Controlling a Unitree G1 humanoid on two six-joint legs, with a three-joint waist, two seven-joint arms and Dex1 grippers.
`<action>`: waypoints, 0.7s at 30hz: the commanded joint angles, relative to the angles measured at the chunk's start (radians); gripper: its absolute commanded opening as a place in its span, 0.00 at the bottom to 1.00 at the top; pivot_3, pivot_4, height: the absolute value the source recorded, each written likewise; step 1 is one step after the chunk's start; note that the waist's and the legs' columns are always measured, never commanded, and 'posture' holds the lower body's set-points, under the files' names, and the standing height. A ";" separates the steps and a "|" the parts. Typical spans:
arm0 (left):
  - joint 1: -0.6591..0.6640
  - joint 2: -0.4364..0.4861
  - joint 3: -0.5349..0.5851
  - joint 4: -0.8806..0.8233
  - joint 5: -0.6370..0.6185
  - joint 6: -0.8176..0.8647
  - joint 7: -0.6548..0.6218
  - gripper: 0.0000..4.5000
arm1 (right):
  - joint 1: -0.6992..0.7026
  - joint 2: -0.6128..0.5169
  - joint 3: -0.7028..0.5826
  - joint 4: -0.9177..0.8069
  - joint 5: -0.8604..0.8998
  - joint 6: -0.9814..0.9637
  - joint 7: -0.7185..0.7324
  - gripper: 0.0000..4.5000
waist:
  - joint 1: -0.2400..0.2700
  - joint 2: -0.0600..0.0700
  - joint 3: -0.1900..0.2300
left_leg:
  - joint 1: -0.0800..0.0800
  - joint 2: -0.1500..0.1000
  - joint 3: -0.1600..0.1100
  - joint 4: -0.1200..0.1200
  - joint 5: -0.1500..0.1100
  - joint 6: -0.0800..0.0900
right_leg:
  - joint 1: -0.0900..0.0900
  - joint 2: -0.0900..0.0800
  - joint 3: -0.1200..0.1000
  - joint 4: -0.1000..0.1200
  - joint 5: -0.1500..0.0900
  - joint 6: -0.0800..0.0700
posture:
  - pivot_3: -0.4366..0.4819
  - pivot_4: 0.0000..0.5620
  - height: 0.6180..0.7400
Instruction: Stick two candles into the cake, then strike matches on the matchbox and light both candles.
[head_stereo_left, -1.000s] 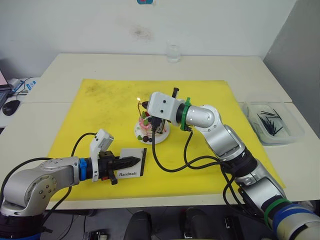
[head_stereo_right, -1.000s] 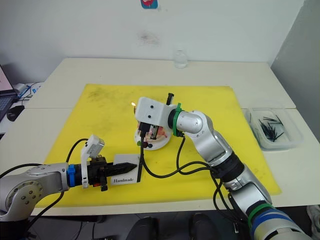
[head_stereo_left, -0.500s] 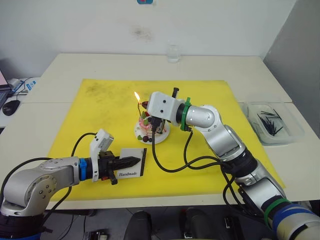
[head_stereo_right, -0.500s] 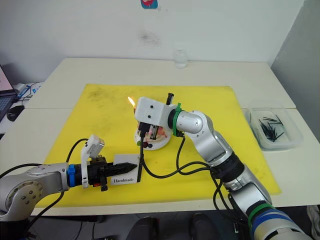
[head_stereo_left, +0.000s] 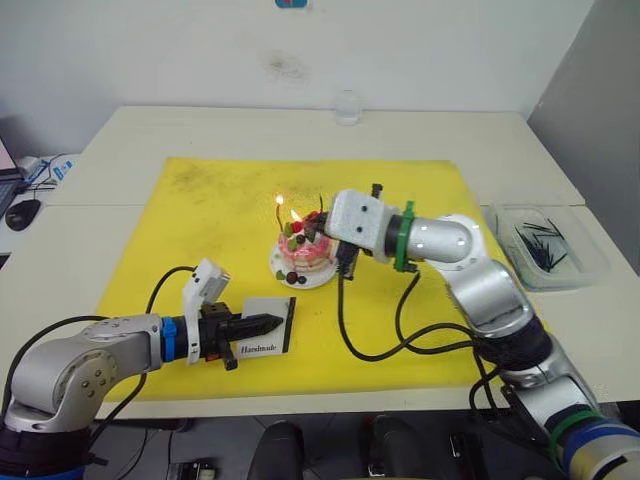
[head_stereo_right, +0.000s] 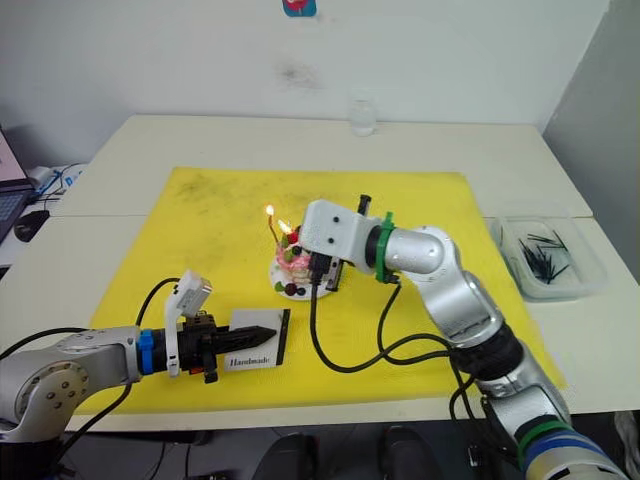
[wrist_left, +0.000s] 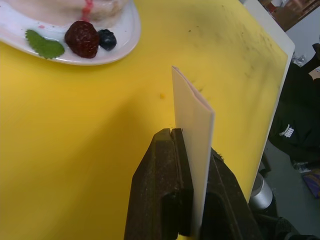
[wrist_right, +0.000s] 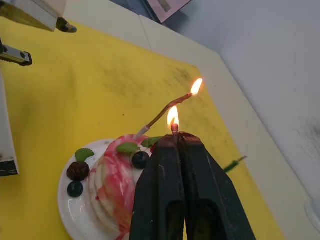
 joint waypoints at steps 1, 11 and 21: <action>-0.001 -0.008 -0.010 -0.028 -0.011 -0.003 -0.002 0.00 | 0.050 -0.074 -0.135 -0.129 0.059 0.115 0.005 0.00 | 0.001 0.000 0.000 | 0.000 0.000 0.000 0.000 0.000 0.000 | 0.000 0.000 0.000 0.000 0.000 0.000 | 0.48 0.27 1.00; -0.006 -0.041 -0.054 -0.022 0.002 -0.012 -0.004 0.00 | 0.287 -0.330 -0.520 -0.063 0.061 0.322 -0.125 0.00 | 0.005 0.000 0.000 | 0.001 -0.002 0.003 0.000 0.000 0.000 | 0.000 -0.002 0.002 -0.001 0.000 0.000 | 0.48 0.27 1.00; 0.009 -0.065 -0.068 -0.033 0.004 -0.014 0.004 0.00 | 0.264 -0.280 -0.700 0.252 0.084 0.383 -0.357 0.00 | 0.001 0.001 0.000 | 0.000 -0.003 0.004 0.001 0.000 0.000 | 0.001 -0.001 0.005 -0.001 0.000 0.001 | 0.48 0.27 1.00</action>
